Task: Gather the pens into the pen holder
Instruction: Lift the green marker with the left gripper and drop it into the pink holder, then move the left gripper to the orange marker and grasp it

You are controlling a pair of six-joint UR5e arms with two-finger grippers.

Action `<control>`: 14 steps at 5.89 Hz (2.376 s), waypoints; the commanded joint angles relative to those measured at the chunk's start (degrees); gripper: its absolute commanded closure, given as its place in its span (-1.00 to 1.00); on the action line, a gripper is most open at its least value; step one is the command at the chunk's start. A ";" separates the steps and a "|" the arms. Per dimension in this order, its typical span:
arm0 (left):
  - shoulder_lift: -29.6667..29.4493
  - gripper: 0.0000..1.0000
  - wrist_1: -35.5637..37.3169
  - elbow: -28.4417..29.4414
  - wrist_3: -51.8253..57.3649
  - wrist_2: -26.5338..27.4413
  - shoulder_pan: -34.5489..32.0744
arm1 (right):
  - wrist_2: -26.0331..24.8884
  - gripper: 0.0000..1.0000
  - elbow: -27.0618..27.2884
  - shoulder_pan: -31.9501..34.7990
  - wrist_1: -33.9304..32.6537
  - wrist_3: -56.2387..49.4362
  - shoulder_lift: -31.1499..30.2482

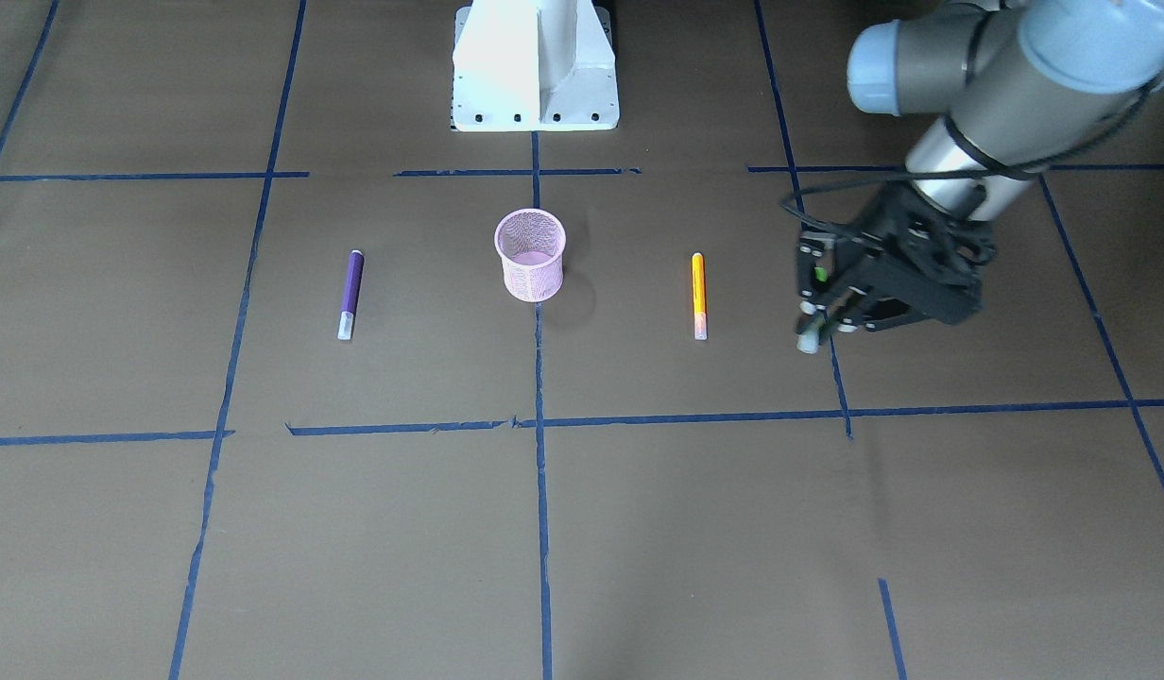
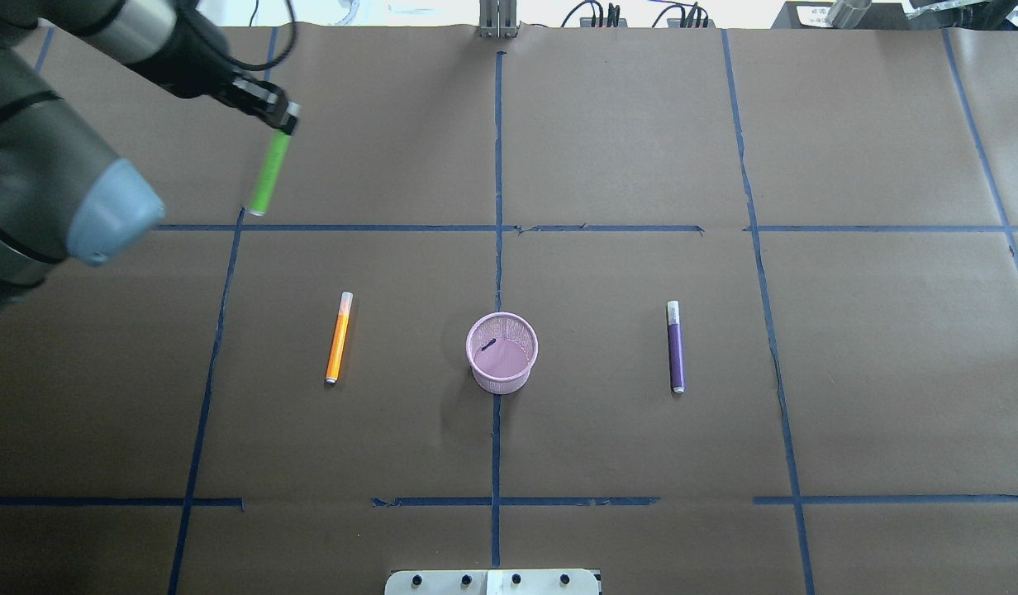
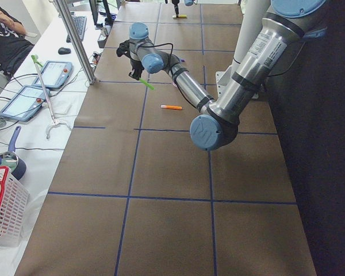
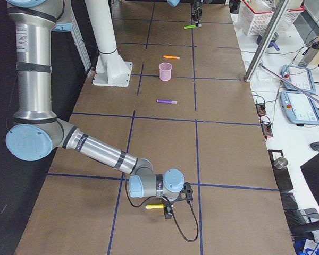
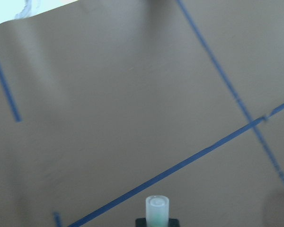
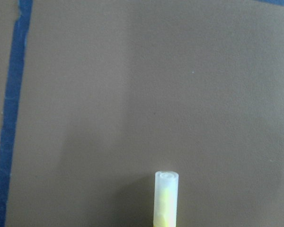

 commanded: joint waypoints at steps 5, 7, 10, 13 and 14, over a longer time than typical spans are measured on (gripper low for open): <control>-2.14 1.00 -22.91 -0.03 -19.71 32.04 25.36 | -0.08 -1.00 0.29 0.00 0.02 -0.07 0.00; -0.05 1.00 -28.17 1.64 -19.36 32.24 28.07 | 0.01 -1.00 0.29 0.00 0.02 -0.07 0.00; 1.55 1.00 -29.49 3.39 -19.18 33.82 31.95 | 0.01 -1.00 0.20 0.00 0.02 0.02 0.00; 1.46 1.00 -29.59 4.01 -19.18 33.82 32.40 | 0.01 -1.00 0.29 0.00 0.02 0.02 0.00; 1.46 0.09 -29.41 4.01 -19.18 33.82 32.40 | 0.01 -1.00 0.29 0.00 0.02 0.02 0.00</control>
